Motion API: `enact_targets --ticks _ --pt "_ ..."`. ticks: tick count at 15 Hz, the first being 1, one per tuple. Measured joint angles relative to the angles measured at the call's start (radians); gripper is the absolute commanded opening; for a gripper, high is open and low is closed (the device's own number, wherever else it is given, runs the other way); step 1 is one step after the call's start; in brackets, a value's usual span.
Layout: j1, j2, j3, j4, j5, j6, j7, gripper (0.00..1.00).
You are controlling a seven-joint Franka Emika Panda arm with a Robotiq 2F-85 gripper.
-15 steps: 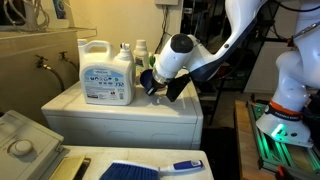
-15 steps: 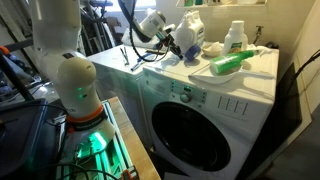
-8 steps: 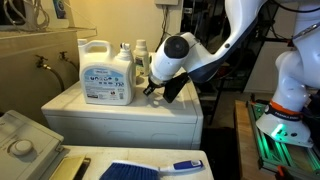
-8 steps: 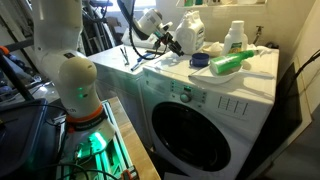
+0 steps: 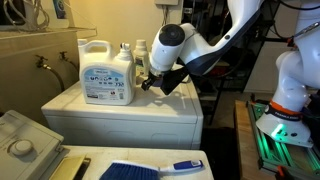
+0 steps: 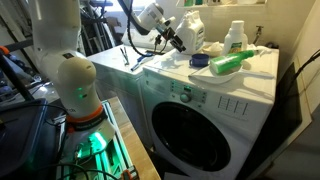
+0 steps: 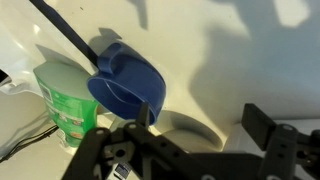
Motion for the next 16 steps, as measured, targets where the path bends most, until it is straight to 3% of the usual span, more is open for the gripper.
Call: enact_targets --ticks 4,8,15,16 --pt "-0.044 -0.001 -0.003 0.001 0.04 0.076 -0.041 1.0" --pt "-0.13 -0.006 -0.015 0.0 0.167 0.231 -0.219 1.0" --pt "-0.16 -0.012 -0.05 0.0 0.39 0.242 -0.481 1.0" --pt "-0.159 -0.009 -0.054 0.0 0.403 0.242 -0.503 0.93"
